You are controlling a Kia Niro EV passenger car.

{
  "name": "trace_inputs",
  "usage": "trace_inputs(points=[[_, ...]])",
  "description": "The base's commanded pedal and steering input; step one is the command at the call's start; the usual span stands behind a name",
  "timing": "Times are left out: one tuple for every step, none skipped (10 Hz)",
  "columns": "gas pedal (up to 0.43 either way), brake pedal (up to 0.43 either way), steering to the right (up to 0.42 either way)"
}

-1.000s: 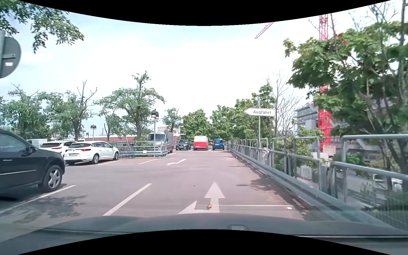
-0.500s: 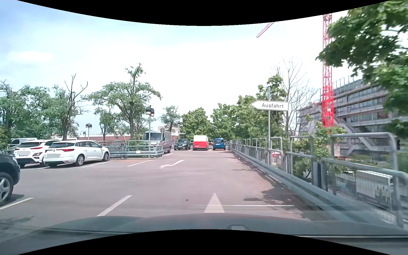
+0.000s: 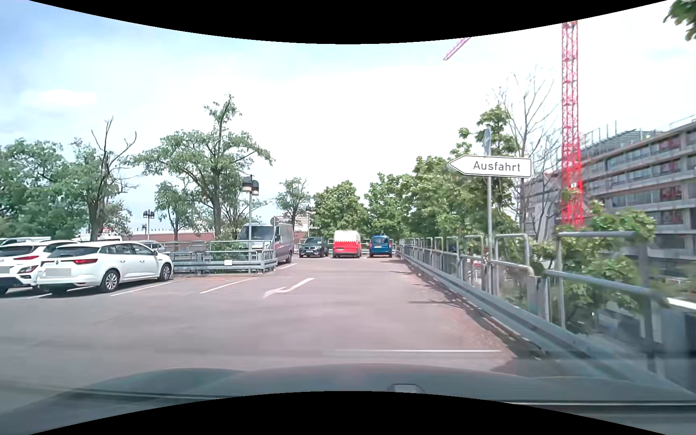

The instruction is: Follow the waypoints while adhering to traffic rules and regulations

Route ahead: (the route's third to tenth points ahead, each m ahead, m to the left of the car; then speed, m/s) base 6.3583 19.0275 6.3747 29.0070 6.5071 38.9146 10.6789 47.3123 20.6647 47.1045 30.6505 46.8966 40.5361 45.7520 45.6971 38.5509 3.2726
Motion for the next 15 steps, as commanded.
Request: trace_inputs(points=[[0.0, 0.0, -0.142], [0.0, 0.0, -0.185], [0.0, 0.0, -0.232], [0.0, 0.0, -0.273], [0.0, 0.0, -0.316], [0.0, 0.0, -0.365], [0.0, 0.0, -0.408], [0.0, 0.0, -0.446], [0.0, 0.0, -0.493], [0.0, 0.0, -0.529], [0.0, 0.0, -0.557], [0.008, 0.0, -0.585], [0.008, 0.0, -0.612], [0.008, 0.0, -0.635], [0.008, 0.0, -0.652]])
